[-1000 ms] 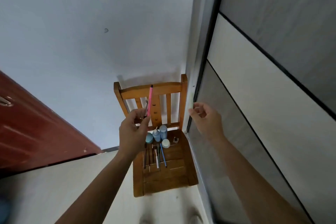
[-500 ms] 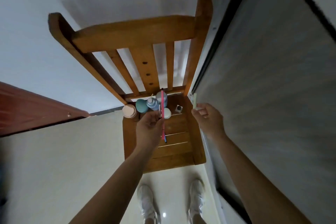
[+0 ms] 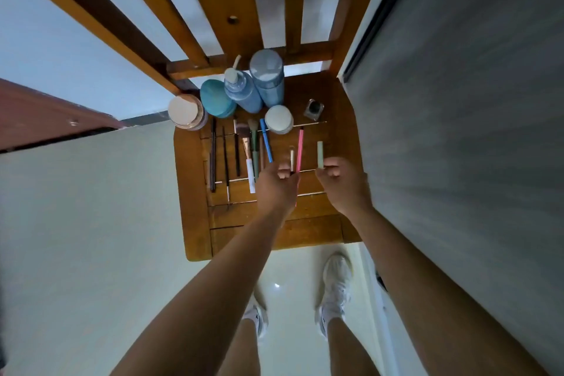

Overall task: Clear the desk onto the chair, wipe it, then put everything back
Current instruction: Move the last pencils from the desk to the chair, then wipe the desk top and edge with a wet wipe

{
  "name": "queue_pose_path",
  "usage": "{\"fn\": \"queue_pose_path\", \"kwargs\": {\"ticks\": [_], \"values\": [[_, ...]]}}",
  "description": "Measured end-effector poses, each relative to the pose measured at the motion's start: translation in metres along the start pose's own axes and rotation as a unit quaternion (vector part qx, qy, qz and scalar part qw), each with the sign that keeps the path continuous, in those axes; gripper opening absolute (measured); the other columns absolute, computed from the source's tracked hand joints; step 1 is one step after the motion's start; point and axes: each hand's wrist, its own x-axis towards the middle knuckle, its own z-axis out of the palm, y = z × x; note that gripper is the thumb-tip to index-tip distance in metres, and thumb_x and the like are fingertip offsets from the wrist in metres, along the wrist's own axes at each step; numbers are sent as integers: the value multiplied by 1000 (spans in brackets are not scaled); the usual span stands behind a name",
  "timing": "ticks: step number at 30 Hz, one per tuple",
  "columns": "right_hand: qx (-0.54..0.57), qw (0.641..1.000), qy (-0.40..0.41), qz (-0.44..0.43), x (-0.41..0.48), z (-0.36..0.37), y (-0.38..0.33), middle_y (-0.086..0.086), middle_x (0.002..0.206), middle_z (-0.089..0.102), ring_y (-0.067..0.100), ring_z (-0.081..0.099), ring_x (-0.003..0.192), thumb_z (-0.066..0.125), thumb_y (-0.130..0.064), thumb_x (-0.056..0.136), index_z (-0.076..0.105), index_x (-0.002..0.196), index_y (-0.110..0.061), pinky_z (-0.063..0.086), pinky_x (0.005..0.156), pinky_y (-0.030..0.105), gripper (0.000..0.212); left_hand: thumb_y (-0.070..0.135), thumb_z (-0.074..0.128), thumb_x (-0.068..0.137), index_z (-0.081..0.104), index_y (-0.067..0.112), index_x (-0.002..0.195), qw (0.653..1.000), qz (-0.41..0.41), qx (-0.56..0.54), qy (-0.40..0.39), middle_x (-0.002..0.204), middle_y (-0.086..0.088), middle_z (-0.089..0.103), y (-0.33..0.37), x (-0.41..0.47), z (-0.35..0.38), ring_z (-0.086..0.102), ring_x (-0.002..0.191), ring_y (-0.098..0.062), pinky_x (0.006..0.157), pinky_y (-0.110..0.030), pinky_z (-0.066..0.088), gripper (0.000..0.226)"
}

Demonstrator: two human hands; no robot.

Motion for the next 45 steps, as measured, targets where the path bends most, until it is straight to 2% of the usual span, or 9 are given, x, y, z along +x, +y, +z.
{"fn": "queue_pose_path", "kwargs": {"ticks": [6,11,17,21,24,29,35,39,45], "values": [[-66,997,42,-2,-2,-1,3,-7,116,71,17,69,99,56,-53,97,58,127,-29,57,87,35,38,16,67,92,60,17,131,995,51,76,28,125,0,67,-10,6,8,64,112,-17,72,-14,43,39],[-102,993,55,-34,-30,-34,-17,-4,140,59,21,61,122,45,-58,99,45,143,-30,52,102,44,52,28,61,97,54,22,138,980,142,135,43,141,-1,57,6,-23,-29,57,124,-20,96,-35,49,42],[-132,968,159,-145,-103,-127,-100,0,160,35,24,37,145,33,-57,102,27,154,-33,42,111,45,57,55,26,104,19,29,157,886,307,311,157,167,2,6,75,-106,-143,1,154,-21,122,-49,17,60],[-122,925,242,-267,-162,-196,-201,8,165,20,28,25,150,33,-52,105,22,157,-28,40,113,49,58,49,38,99,27,18,155,829,387,306,264,165,-13,9,154,-186,-244,5,153,-33,117,-62,18,65],[-108,860,285,-408,-211,-233,-301,12,166,14,32,22,151,30,-52,106,20,158,-25,35,115,53,60,44,42,100,29,12,154,771,420,304,369,163,-21,12,199,-256,-330,9,151,-39,113,-65,21,64],[-43,754,276,-595,-324,-233,-451,11,168,9,30,16,153,34,-51,106,20,159,-28,22,120,48,59,49,36,104,23,13,157,688,335,304,567,163,-24,10,189,-385,-465,8,151,-40,116,-62,17,65],[-32,645,227,-729,-463,-152,-546,16,166,15,32,22,151,36,-53,104,27,158,-23,25,119,45,62,52,36,103,26,14,156,617,228,320,682,162,-24,13,96,-502,-583,11,151,-40,117,-63,16,66],[-21,567,166,-807,-545,-54,-575,16,166,14,32,23,151,44,-51,102,28,157,-23,29,118,46,63,54,31,102,24,16,157,612,153,306,713,163,-22,12,2,-553,-649,8,152,-38,118,-61,14,67],[-26,523,84,-848,-674,114,-602,16,167,10,32,19,152,44,-53,102,27,158,-23,20,122,43,66,55,29,101,23,17,157,613,61,305,726,164,-18,10,-135,-608,-746,7,152,-34,118,-61,15,67]]}}
